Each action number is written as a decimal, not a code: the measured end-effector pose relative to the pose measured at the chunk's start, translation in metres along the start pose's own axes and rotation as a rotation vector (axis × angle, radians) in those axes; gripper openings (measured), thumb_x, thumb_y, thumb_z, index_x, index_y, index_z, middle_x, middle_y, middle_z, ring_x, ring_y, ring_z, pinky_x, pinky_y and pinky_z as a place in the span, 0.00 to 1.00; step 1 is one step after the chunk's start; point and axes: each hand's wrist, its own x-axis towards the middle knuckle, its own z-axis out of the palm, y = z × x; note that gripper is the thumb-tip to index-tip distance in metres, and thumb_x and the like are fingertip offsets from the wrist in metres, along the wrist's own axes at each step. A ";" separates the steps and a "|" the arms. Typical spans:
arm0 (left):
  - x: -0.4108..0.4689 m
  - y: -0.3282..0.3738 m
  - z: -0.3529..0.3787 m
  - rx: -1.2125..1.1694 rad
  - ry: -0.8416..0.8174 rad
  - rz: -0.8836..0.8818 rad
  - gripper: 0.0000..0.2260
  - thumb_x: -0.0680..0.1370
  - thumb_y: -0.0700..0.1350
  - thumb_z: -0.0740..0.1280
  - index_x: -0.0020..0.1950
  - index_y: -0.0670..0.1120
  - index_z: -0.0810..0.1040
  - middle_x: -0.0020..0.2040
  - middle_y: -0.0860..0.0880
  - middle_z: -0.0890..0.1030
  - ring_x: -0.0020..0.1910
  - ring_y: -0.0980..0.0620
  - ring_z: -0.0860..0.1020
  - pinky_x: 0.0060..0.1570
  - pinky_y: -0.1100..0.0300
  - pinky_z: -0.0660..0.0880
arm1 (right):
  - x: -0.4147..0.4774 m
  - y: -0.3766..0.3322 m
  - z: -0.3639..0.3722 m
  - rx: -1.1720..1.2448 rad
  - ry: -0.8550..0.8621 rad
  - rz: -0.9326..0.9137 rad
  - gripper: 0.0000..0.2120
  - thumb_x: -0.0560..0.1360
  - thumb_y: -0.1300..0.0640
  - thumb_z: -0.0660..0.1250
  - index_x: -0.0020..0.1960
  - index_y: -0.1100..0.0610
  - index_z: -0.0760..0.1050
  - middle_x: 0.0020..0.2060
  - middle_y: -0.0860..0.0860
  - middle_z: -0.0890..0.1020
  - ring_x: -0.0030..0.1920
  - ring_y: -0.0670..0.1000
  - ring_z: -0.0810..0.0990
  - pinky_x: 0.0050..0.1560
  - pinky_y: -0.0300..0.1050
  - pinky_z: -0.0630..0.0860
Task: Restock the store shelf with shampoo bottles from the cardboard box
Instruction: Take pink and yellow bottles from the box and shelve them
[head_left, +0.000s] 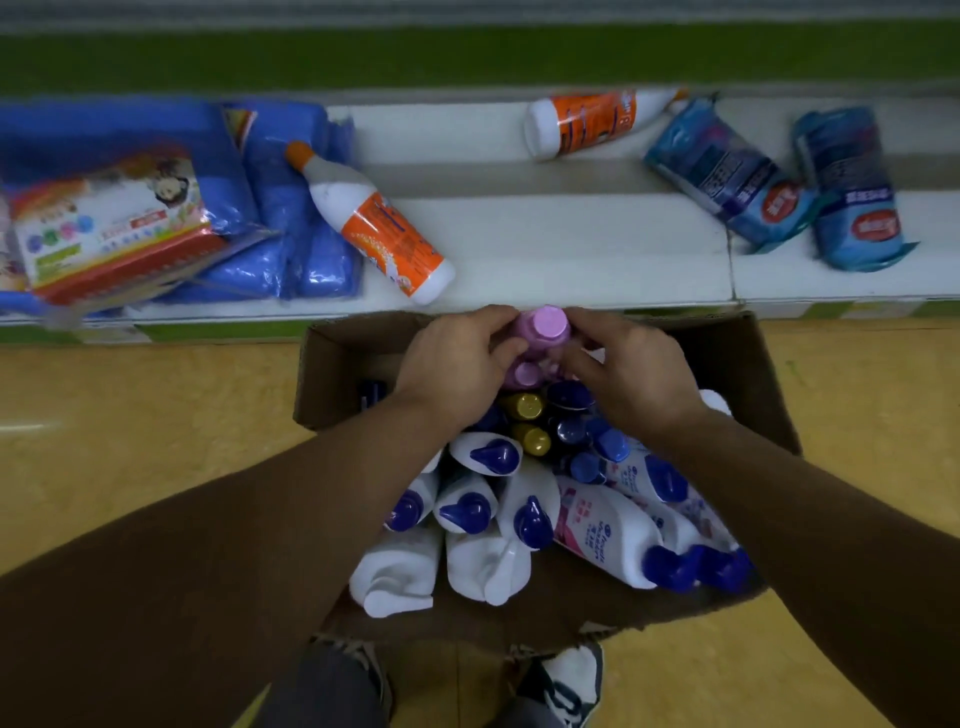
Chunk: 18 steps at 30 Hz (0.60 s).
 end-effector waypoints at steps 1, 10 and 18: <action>-0.006 0.011 -0.012 -0.020 0.016 0.016 0.14 0.78 0.55 0.65 0.62 0.55 0.78 0.53 0.52 0.85 0.52 0.49 0.81 0.53 0.51 0.78 | -0.006 -0.008 -0.016 0.022 0.007 -0.015 0.17 0.79 0.44 0.64 0.67 0.43 0.74 0.50 0.45 0.85 0.49 0.52 0.82 0.46 0.50 0.79; -0.099 0.152 -0.169 -0.168 0.133 0.046 0.15 0.79 0.57 0.66 0.65 0.58 0.77 0.57 0.59 0.82 0.55 0.59 0.79 0.58 0.55 0.76 | -0.090 -0.123 -0.217 0.067 0.039 -0.096 0.20 0.79 0.38 0.61 0.69 0.40 0.71 0.58 0.43 0.82 0.48 0.44 0.82 0.50 0.48 0.80; -0.216 0.318 -0.353 -0.340 0.281 0.117 0.13 0.78 0.55 0.67 0.62 0.57 0.80 0.54 0.60 0.83 0.52 0.63 0.79 0.55 0.58 0.77 | -0.187 -0.265 -0.434 0.082 0.110 -0.207 0.18 0.78 0.38 0.62 0.66 0.40 0.74 0.54 0.43 0.82 0.46 0.45 0.82 0.49 0.50 0.79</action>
